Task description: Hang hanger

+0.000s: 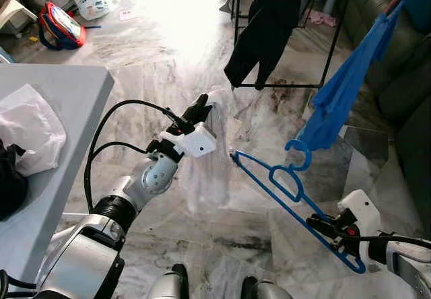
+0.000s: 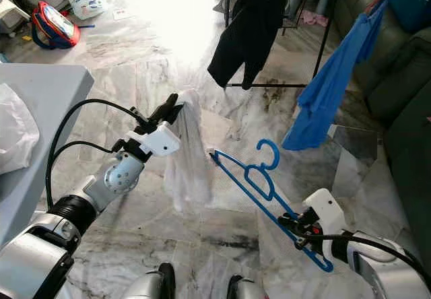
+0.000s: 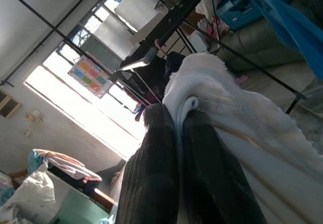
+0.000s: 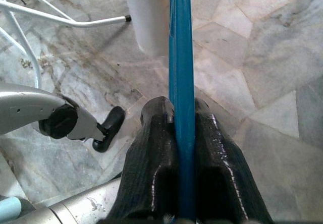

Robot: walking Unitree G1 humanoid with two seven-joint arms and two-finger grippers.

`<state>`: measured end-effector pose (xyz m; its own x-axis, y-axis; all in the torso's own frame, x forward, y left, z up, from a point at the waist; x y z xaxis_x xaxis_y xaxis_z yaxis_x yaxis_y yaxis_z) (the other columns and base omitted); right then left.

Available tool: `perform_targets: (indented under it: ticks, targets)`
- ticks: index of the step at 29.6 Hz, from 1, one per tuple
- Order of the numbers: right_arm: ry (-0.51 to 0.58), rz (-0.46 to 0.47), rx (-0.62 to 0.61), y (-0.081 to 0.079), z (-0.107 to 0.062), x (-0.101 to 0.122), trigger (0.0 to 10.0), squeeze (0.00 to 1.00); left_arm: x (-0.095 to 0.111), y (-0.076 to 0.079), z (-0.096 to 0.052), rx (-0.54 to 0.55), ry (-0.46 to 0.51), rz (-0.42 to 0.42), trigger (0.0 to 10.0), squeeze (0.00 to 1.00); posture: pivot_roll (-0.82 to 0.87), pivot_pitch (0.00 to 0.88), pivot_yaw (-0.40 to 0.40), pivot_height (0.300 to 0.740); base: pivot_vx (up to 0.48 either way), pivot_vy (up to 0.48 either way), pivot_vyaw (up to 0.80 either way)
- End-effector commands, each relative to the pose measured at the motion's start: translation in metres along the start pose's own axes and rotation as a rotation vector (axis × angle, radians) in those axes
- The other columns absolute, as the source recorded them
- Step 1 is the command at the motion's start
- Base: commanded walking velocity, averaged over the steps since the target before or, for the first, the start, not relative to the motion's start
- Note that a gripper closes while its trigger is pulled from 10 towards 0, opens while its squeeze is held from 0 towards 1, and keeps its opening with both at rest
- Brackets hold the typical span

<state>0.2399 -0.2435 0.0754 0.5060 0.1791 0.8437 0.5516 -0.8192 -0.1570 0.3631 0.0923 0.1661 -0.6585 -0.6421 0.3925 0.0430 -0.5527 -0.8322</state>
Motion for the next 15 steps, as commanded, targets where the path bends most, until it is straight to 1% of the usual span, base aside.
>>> perform_targets:
  ticks: [1, 8, 11, 12, 13, 15]
  targets:
    - [0.017, -0.032, 0.023, -0.001, -0.004, 0.005, 10.0, 0.0, 0.001, -0.005, 0.002, 0.01, 0.024, -0.001, 10.0, 0.0, -0.05, 0.238, 0.021, 0.74, 0.0, 0.0, 0.0]
    - [0.009, -0.047, 0.043, -0.002, -0.008, 0.003, 10.0, 0.0, 0.004, -0.005, 0.0, -0.018, 0.058, -0.015, 10.0, 0.0, -0.05, 0.24, 0.021, 0.74, 0.0, 0.0, 0.0]
    - [-0.008, -0.042, -0.096, 0.018, -0.009, -0.001, 10.0, 0.0, 0.003, -0.009, 0.001, -0.016, 0.063, -0.011, 10.0, 0.0, -0.05, 0.241, 0.022, 0.74, 0.0, 0.0, 0.0]
    - [-0.008, -0.042, -0.096, 0.018, -0.009, -0.001, 10.0, 0.0, 0.003, -0.009, 0.001, -0.016, 0.063, -0.011, 10.0, 0.0, -0.05, 0.241, 0.022, 0.74, 0.0, 0.0, 0.0]
    - [-0.055, -0.05, -0.101, 0.019, -0.01, -0.01, 10.0, 0.0, 0.003, -0.01, 0.001, -0.011, 0.065, -0.009, 10.0, 0.0, -0.04, 0.242, 0.024, 0.74, 0.0, 0.0, 0.0]
    - [-0.071, -0.058, -0.086, 0.017, -0.01, -0.012, 10.0, 0.0, 0.003, -0.01, 0.001, -0.01, 0.065, -0.009, 10.0, 0.0, -0.04, 0.242, 0.025, 0.74, 0.0, 0.0, 0.0]
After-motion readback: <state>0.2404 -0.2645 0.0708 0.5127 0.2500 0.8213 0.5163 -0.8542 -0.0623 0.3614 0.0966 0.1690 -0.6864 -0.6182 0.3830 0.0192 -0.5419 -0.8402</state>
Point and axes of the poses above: a point about 5 cm out from each wrist's last joint towards the gripper, its own z axis pointing out of the wrist towards the gripper, its own x axis along the axis of the wrist's last joint, y = z × x, the point moved 1 cm from there along z, pointing out of the wrist towards the gripper, and after that the axes turned 8 degrees about z, right-handed, at the moved point
